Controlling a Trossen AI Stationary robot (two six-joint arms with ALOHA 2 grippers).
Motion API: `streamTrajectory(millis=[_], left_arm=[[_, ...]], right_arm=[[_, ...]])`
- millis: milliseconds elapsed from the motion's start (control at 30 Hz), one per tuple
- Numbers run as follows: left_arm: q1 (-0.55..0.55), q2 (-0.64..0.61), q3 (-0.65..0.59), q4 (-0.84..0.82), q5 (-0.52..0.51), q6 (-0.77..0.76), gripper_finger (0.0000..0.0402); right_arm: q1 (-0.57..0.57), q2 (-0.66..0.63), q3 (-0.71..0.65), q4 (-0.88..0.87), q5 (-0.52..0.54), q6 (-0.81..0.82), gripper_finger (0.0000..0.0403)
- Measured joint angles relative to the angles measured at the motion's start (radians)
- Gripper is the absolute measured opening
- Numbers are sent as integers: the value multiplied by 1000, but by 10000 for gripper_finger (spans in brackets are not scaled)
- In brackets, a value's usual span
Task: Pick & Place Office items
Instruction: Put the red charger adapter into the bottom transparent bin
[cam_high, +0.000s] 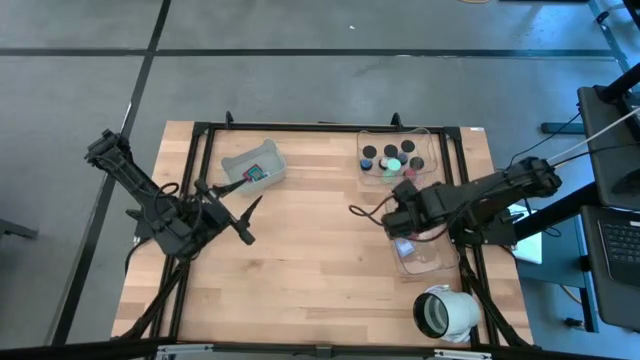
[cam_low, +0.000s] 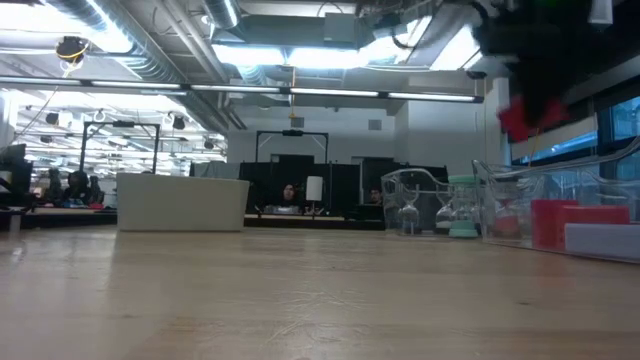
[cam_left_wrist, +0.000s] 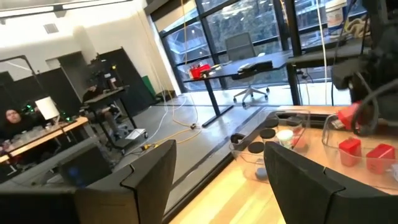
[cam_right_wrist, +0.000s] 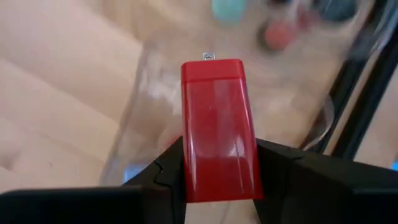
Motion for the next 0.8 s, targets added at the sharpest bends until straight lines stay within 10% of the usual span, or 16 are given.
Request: streamTrajectory(millis=[800], left_arm=[[-5, 0, 0, -1, 0, 8, 239]], right_arm=[[53, -218, -452, 309, -221, 241, 119]])
